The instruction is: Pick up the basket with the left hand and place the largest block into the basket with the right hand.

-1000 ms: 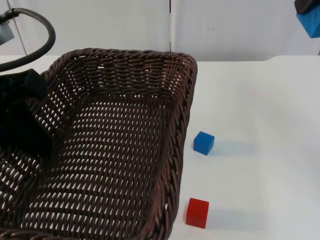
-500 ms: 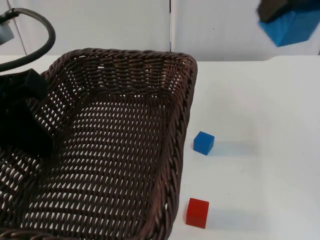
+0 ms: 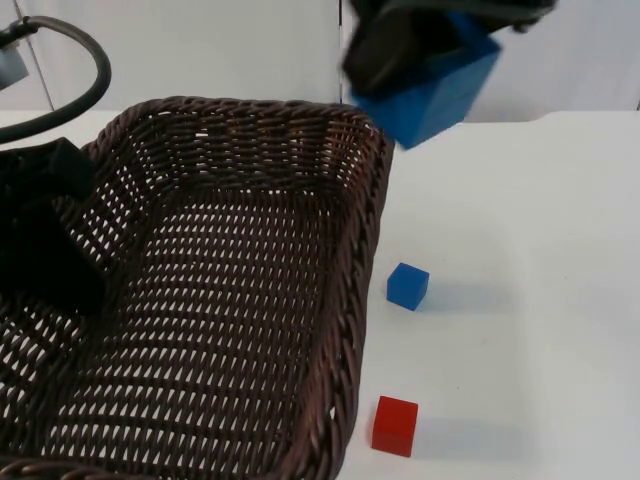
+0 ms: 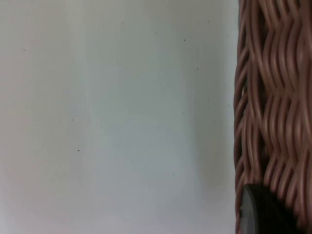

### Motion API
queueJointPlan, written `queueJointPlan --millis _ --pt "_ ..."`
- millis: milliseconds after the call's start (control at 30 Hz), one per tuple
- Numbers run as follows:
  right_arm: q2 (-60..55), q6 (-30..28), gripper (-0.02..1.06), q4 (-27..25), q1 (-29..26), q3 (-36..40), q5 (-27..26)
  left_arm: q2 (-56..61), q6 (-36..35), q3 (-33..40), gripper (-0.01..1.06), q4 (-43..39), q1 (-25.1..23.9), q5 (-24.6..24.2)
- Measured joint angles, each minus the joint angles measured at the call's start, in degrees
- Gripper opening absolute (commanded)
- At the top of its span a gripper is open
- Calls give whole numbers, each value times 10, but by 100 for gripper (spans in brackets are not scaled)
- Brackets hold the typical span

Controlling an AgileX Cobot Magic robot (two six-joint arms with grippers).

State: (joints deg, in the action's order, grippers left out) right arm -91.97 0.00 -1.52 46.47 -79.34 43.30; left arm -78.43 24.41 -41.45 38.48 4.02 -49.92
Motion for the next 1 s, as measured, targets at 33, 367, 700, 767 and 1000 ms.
queueJointPlan --millis 33,367,700,767,1000 --pt "0 0 0 0 10 0 -1 0 0 0 0 0 0 0" --pt "0 0 0 -3 38 0 -16 0 0 0 0 0 0 -2" --pt "0 0 0 -3 38 0 -87 0 0 0 0 0 0 -2" --pt "-1 0 0 -3 38 0 -94 0 0 0 0 0 0 -2" --pt "-50 0 0 -3 38 0 -143 0 0 0 0 0 0 -2"
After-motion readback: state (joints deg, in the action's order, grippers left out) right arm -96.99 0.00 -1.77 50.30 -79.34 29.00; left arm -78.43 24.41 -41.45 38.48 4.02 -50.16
